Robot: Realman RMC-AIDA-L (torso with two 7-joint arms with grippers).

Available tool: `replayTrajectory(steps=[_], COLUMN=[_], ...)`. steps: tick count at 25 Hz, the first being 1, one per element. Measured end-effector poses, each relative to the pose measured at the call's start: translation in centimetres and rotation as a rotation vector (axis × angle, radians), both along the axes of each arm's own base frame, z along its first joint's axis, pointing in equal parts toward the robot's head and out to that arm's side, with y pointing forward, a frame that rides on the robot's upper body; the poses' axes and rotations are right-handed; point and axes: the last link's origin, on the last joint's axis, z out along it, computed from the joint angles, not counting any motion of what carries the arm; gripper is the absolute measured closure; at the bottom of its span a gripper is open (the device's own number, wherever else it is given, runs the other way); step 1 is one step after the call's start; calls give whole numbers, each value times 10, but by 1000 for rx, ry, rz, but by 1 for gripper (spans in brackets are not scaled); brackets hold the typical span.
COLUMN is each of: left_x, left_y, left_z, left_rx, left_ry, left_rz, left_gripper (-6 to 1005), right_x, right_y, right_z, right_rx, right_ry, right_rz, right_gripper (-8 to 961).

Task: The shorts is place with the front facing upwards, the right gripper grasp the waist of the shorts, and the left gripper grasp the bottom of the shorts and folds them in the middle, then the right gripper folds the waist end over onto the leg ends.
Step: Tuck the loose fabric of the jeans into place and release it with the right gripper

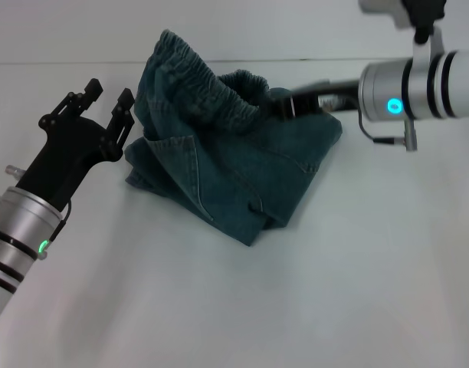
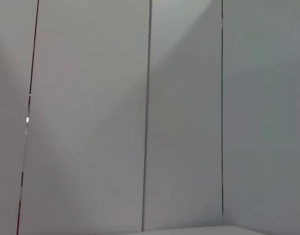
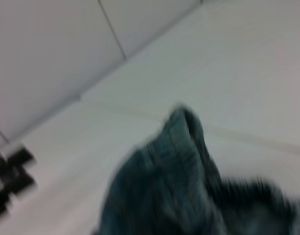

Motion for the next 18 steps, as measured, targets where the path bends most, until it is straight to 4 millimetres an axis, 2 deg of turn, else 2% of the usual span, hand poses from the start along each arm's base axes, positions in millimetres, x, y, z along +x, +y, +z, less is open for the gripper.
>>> replayTrajectory(steps=[7, 11, 14, 18], left_x=[1, 1, 1, 2], left_y=[-1, -3, -4, -5], left_z=[-3, -3, -4, -5], left_rx=[-10, -12, -12, -16], left_ry=[-3, -6, -9, -15], left_rz=[-5, -4, -3, -4], left_gripper=[521, 522, 522, 521], right_x=[13, 18, 16, -1], right_y=[-6, 2, 11, 23], right_z=[-13, -18, -22, -29], right_rx=[-48, -15, 24, 76], right_ry=[-47, -76, -100, -125], right_rz=[-51, -86, -95, -71], right_gripper=[916, 911, 907, 902])
